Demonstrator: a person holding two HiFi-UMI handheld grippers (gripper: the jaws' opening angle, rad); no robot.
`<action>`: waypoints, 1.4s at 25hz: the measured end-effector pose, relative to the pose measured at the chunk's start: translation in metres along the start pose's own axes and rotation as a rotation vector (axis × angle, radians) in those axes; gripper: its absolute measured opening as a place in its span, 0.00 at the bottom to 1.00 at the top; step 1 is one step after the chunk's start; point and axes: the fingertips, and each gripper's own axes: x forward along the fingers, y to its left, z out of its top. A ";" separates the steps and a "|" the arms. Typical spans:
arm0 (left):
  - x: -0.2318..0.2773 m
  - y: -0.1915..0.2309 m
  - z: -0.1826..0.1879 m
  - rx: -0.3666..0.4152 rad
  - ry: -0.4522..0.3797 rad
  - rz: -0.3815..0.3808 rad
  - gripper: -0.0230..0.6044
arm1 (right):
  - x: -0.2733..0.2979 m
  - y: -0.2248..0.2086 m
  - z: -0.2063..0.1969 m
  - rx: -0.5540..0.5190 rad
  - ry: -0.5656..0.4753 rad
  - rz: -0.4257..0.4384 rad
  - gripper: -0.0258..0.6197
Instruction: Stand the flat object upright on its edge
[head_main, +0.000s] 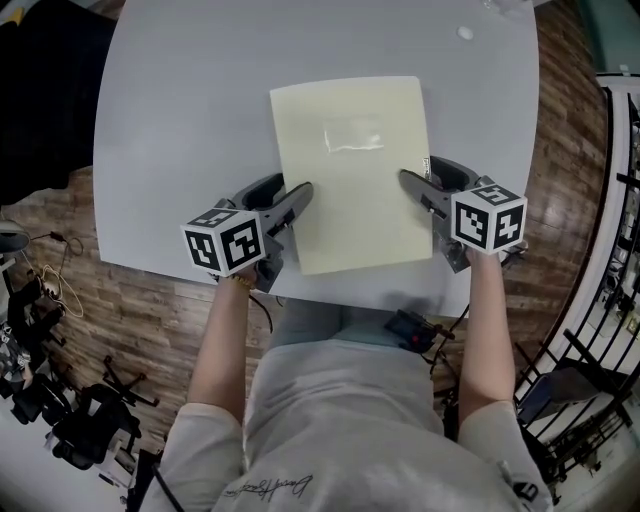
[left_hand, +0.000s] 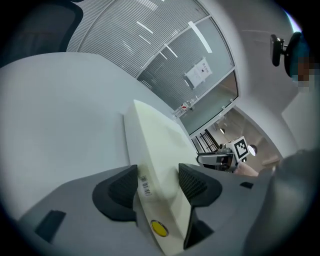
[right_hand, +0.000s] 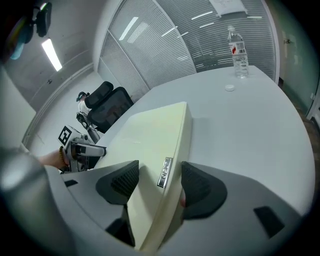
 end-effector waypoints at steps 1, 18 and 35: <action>0.001 0.000 0.000 0.007 0.010 0.006 0.47 | 0.000 0.000 0.000 -0.001 0.005 -0.005 0.47; -0.003 -0.002 0.005 0.029 0.025 0.021 0.43 | 0.000 0.006 0.005 -0.015 0.046 -0.029 0.44; -0.015 -0.016 0.019 0.096 -0.001 0.011 0.42 | -0.014 0.015 0.018 -0.044 0.002 -0.032 0.42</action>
